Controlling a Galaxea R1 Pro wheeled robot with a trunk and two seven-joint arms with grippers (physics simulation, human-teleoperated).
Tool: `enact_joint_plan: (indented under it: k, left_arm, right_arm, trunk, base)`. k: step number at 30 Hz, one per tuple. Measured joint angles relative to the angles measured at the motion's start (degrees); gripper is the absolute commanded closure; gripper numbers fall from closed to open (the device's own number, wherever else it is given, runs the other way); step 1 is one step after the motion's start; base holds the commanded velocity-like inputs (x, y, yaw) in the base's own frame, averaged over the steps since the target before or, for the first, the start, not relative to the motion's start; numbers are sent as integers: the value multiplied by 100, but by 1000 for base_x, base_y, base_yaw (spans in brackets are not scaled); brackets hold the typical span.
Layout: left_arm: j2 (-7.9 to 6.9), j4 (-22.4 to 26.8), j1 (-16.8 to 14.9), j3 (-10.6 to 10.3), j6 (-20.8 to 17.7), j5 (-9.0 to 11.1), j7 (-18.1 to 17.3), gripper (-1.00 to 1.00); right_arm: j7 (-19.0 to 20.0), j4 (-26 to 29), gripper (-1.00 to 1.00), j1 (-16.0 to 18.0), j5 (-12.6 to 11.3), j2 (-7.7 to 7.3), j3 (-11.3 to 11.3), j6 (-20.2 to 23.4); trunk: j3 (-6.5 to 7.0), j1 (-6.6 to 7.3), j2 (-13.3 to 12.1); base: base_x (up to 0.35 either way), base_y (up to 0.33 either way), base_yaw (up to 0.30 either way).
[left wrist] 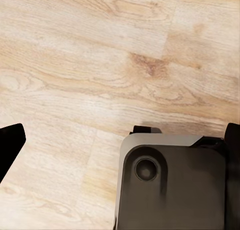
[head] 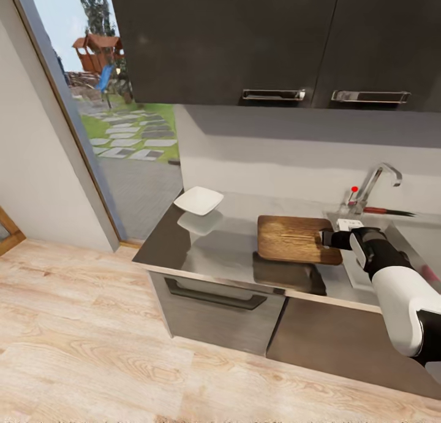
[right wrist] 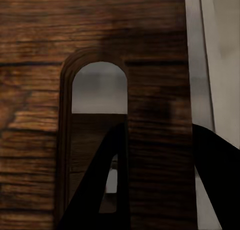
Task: In the kitchen, take the Vidalia onion out of the sink, dice it on the chopping board with the paring knife, put the diced onion into the bowl on the countertop, then place both the paring knife and the chopping board into the sink.
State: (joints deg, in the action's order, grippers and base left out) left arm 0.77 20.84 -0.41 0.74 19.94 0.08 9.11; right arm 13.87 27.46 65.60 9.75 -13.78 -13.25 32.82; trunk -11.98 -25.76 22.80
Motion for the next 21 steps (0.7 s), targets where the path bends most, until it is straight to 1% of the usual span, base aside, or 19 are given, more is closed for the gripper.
enact_joint_plan:
  k: [7,9,15,21]
  left_arm:
    - [0,1,0,6,0,0,1,-100]
    - [0,1,0,6,0,0,1,-100]
    - [0,1,0,6,0,0,0,-100]
    - [0,1,0,6,0,1,1,-100]
  right_arm:
    - [6,-11,100,0,-20,-10,-9,-1]
    - [8,-12,100,1,-64,-12,-16,-1]
    - [9,-12,100,0,-156,-14,-24,-1]
    - [9,-12,100,0,-173,-20,-25,-2]
  trunk:
    - [-64,0,0]
    - [-83,0,0]
    - [-138,1,1]
    - [-193,0,0]
  base:
    - [0,0,0]
    - [23,-10,0]
    - [71,-38,0]
    - [42,-5,0]
